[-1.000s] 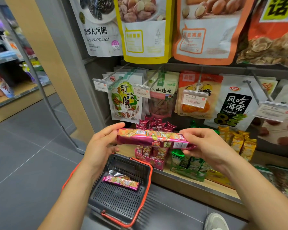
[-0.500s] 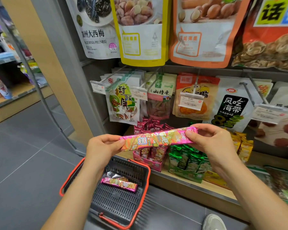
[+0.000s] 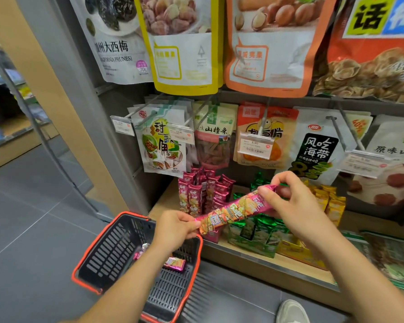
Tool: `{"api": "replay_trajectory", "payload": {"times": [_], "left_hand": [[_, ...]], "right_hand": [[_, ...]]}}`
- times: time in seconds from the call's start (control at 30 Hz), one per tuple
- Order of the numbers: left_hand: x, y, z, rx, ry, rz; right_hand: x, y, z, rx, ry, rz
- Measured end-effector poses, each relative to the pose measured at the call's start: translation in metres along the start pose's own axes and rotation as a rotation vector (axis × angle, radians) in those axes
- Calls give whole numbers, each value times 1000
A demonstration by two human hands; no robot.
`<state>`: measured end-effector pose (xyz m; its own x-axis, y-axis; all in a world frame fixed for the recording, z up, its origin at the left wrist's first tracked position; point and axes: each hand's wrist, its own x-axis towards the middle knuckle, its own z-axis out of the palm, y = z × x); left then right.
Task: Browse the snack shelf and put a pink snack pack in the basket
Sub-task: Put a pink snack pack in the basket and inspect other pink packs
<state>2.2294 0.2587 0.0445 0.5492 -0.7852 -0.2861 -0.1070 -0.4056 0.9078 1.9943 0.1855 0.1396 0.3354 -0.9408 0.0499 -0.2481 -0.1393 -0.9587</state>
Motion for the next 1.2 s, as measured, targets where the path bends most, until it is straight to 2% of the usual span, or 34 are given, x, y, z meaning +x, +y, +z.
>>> {"api": "replay_trajectory", "payload": {"times": [0.1,0.17,0.23,0.33,0.43,0.6,0.7,0.83,1.03,1.2], "left_hand": [[10,-2,11,49,-93,14],[17,0,16,129,-161,28],[25,7,22,244,-209,72],[41,22,35,391,-207,184],[52,32,47,569,-180,320],[73,33,58,619,-266,204],[88,40,54,693,-221,266],[111,50,52,749,-7,465],[134,43,56,1160,-88,522],[136,40,58,1196,-42,507]], "right_hand": [[-1,1,-7,-183,-134,-2],[0,1,-11,-276,-132,-33],[2,1,-14,-302,-46,-88],[6,2,-20,-346,192,-193],[7,4,-22,-217,323,-222],[12,6,-18,-154,380,-261],[20,9,-14,-146,302,-195],[37,12,0,-177,229,-210],[61,21,31,-184,242,-314],[80,33,50,-201,297,-304]]}}
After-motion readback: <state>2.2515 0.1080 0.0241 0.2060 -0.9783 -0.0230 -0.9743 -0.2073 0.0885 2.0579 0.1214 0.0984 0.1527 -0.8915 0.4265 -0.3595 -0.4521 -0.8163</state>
